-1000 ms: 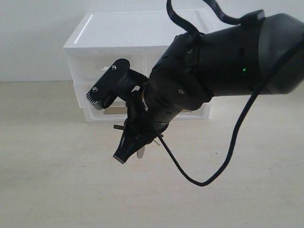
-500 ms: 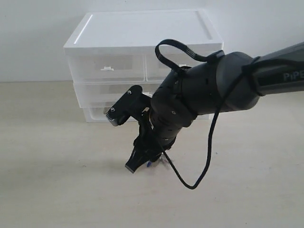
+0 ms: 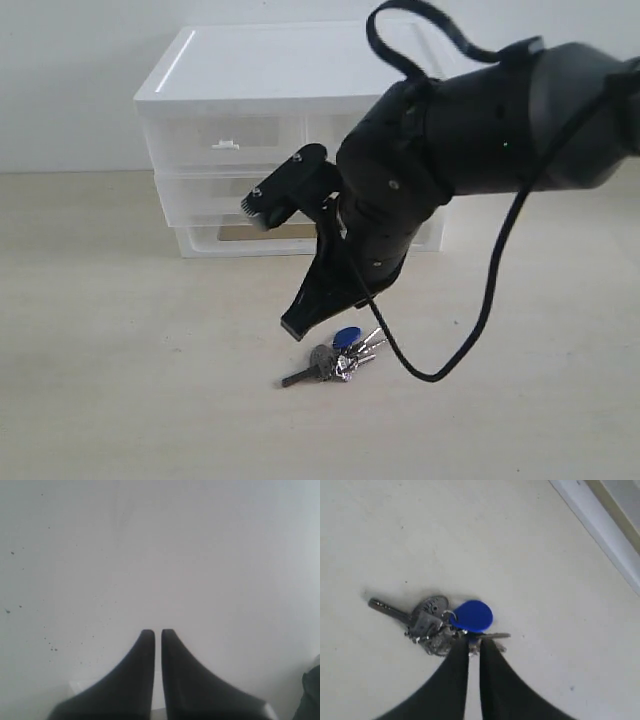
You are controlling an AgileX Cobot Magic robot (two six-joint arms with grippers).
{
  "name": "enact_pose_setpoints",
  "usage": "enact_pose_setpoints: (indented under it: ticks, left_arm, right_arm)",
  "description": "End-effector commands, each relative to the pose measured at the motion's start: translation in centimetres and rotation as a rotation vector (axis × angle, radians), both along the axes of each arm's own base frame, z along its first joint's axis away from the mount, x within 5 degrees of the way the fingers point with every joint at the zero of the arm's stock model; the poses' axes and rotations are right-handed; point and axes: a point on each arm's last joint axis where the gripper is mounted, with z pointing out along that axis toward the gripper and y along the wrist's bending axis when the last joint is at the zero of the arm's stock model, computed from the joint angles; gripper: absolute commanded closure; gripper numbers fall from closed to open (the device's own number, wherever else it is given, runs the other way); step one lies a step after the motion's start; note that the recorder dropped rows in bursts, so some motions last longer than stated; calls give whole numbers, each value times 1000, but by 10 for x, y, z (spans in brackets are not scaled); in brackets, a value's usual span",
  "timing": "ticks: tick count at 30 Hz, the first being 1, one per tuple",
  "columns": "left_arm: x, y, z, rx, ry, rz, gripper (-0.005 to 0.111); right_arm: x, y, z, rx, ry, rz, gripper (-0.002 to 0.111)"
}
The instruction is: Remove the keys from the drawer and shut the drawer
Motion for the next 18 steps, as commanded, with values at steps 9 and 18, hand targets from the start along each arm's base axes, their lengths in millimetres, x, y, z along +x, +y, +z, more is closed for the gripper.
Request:
enact_pose_setpoints:
  ticks: [9,18]
  left_arm:
    - [6,-3,-38,48,91,4,102]
    - [10,-4,-71,108,239,10,102]
  right_arm:
    - [-56,-48,54,272,-125,-17,106]
    - [-125,-108,73,566,-348,52,106]
